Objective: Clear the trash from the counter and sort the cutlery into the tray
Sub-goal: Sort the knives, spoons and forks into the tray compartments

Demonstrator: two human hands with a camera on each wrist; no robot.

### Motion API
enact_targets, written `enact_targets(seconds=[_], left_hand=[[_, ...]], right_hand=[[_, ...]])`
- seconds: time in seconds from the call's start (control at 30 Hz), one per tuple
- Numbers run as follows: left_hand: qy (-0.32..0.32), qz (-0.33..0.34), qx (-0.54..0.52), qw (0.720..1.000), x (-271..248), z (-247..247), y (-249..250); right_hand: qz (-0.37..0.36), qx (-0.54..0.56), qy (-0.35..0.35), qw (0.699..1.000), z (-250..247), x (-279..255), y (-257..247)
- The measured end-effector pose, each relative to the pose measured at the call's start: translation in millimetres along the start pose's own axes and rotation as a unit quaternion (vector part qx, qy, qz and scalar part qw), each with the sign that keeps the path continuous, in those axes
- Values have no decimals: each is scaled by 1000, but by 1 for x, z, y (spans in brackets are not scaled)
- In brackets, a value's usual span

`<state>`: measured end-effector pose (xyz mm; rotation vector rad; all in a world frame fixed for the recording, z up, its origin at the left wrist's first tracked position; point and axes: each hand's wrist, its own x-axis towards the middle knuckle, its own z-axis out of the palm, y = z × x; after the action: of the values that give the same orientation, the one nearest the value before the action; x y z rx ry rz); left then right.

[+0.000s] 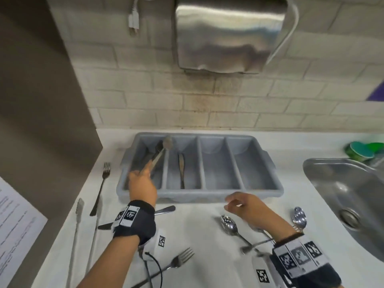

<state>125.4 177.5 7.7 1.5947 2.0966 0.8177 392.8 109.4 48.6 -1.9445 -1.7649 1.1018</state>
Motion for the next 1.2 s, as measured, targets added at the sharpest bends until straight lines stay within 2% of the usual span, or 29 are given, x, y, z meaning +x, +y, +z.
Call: enact_targets(seconds=[0.13, 0.23, 0.33, 0.47, 0.57, 0.67, 0.73, 0.9, 0.97, 1.07, 1.2], left_hand=[[45, -4, -3, 999, -4, 11, -2], [51, -10, 71, 996, 5, 19, -10], [-3, -9, 138, 990, 12, 22, -6], [-114, 58, 180, 975, 8, 18, 3], [-216, 100, 187, 953, 3, 10, -2], [-266, 135, 239, 924, 8, 10, -12], [-269, 145, 256, 917, 8, 13, -14], [-225, 166, 290, 915, -1, 23, -7], [-219, 169, 292, 915, -2, 25, -4], [-216, 167, 308, 912, -4, 27, 0], [-205, 160, 294, 920, -2, 30, -2]], right_hand=[[62, -9, 23, 998, 16, -32, 61], [89, 6, 42, 995, 28, -46, 85], [98, 16, 61, 993, 35, -53, 93], [102, -7, 85, 991, 40, -56, 103], [115, -62, 112, 985, 45, -56, 112], [101, -146, 134, 975, 54, -54, 120], [96, -192, 150, 965, 59, -51, 121], [105, -263, 163, 945, 58, -52, 114], [89, -257, 144, 952, 55, -55, 111], [66, -189, 94, 975, 45, -62, 109], [32, -203, 54, 977, 11, -64, 100]])
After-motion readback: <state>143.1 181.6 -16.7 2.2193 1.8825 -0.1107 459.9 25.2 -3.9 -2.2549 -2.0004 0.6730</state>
